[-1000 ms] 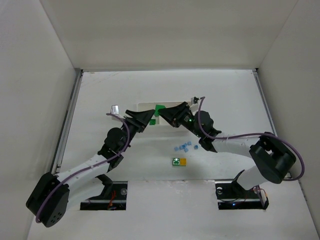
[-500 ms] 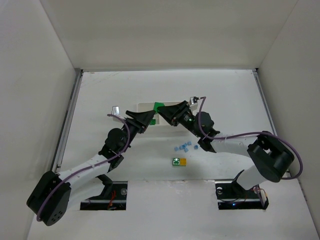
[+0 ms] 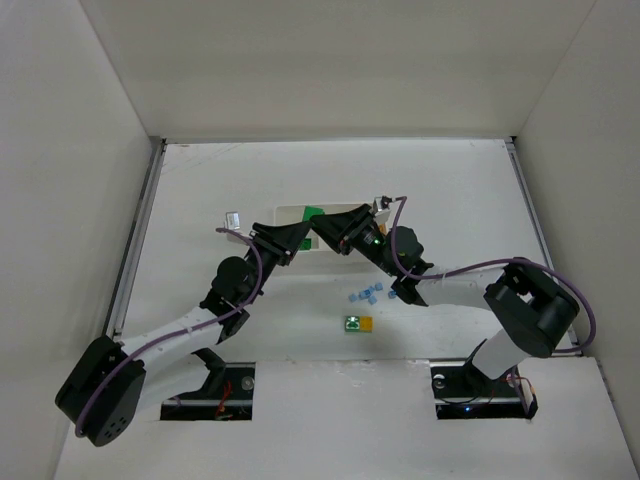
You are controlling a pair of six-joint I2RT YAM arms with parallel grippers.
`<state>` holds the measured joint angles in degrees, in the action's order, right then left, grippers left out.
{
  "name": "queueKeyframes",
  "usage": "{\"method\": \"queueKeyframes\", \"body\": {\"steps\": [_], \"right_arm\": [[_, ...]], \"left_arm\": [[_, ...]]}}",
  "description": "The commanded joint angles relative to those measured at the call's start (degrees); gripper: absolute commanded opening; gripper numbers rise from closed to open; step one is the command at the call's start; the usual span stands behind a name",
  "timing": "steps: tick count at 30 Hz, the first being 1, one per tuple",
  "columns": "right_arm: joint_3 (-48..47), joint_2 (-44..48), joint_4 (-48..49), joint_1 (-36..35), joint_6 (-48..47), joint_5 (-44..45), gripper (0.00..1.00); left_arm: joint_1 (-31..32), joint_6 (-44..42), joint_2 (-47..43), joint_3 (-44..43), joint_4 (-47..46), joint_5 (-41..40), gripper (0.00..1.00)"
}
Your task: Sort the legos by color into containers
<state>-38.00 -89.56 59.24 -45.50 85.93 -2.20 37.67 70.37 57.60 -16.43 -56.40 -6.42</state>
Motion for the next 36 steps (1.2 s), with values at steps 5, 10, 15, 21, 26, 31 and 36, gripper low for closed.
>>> {"method": "queueKeyframes", "body": {"steps": [5, 10, 15, 21, 26, 31, 36], "right_arm": [[0.1, 0.1, 4.2, -0.6, -0.2, 0.4, 0.43], [-0.4, 0.7, 2.0, -0.6, -3.3, 0.2, 0.57], [-1.2, 3.0, -2.5, -0.6, -7.5, 0.7, 0.62], [-1.6, 4.6, -4.4, -0.3, -10.9, 0.7, 0.58], [-2.5, 4.5, -6.5, -0.3, -11.9, 0.4, 0.49], [-3.2, 3.6, -6.2, -0.4, -12.0, -0.1, 0.34], [-2.1, 5.5, -6.9, 0.0, -13.4, -0.1, 0.25]], "left_arm": [[0.7, -0.8, -3.1, 0.3, -4.1, -0.9, 0.2], [0.7, -0.8, -4.4, 1.0, -1.9, -1.0, 0.19], [0.9, -0.8, -6.1, 1.7, -0.1, -1.0, 0.18], [0.9, -0.9, -7.4, 1.5, 2.3, -0.7, 0.18], [0.9, -0.9, -7.5, 1.4, 2.6, -0.4, 0.18], [0.7, -0.9, -7.8, 1.7, 2.6, -0.4, 0.18], [-0.5, -1.2, -9.4, 2.6, 3.8, -0.2, 0.17]]}}
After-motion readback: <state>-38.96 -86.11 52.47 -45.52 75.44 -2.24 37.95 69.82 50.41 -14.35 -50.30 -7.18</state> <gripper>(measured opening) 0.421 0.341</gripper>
